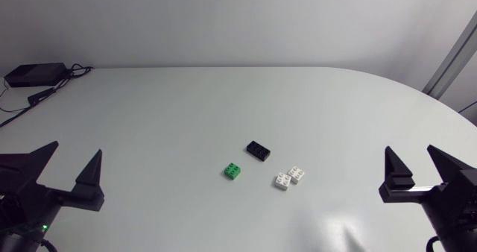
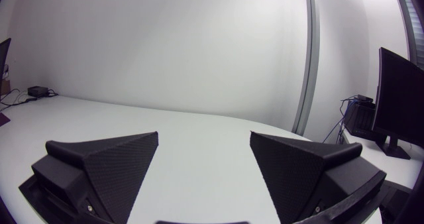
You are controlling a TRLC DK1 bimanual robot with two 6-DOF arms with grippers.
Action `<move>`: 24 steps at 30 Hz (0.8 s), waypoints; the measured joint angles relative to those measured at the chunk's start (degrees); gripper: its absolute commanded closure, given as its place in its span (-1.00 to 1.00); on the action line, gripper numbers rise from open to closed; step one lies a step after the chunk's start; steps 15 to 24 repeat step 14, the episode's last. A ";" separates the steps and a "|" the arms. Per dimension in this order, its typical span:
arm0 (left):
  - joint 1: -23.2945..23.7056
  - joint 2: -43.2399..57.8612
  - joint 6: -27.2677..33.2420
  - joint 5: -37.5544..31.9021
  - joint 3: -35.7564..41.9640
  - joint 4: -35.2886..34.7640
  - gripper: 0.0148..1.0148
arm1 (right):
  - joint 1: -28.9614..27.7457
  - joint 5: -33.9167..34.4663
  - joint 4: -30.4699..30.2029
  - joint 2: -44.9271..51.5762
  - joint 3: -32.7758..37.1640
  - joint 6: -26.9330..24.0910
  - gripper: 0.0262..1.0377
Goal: Separate the duplo bricks
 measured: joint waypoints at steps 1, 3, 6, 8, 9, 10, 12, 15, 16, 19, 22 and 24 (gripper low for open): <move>0.00 0.00 0.00 0.00 0.00 0.00 -0.94 | 0.00 0.00 0.00 0.00 0.00 0.00 -0.92; 0.00 0.00 0.00 0.00 0.00 0.00 -0.94 | 0.02 0.02 0.00 0.00 0.00 0.00 -0.92; 0.00 0.00 0.00 0.00 0.00 0.00 -0.94 | 0.46 0.15 0.00 0.00 0.00 0.00 -0.92; 0.00 0.00 0.00 0.00 0.00 0.00 -0.94 | 0.76 0.15 0.00 0.00 0.00 0.00 -0.92; 0.00 0.00 0.00 0.00 0.00 0.00 -0.94 | 0.98 0.15 0.00 0.00 0.00 0.00 -0.92; 0.00 0.00 0.00 0.00 0.00 0.00 -0.94 | 1.20 0.17 0.00 0.00 0.00 0.00 -0.92; 0.00 0.00 0.00 0.00 0.00 0.00 -0.94 | 1.66 0.15 0.00 0.00 0.00 0.00 -0.92; 0.00 0.00 0.00 0.00 0.00 0.00 -0.94 | 2.08 0.15 0.00 0.00 0.00 0.02 -0.92; 0.00 0.00 0.00 0.00 0.00 0.00 -0.94 | 2.08 0.15 0.00 0.00 0.00 0.02 -0.92; 0.00 0.00 0.00 0.00 0.00 0.00 -0.94 | 2.08 0.15 0.00 0.00 0.00 0.02 -0.92; 0.00 0.00 0.00 0.00 0.00 0.00 -0.94 | 2.08 0.15 0.00 0.00 0.00 0.02 -0.92; 0.00 0.00 0.00 0.00 0.00 0.00 -0.94 | 2.08 0.15 0.00 0.00 0.00 0.02 -0.92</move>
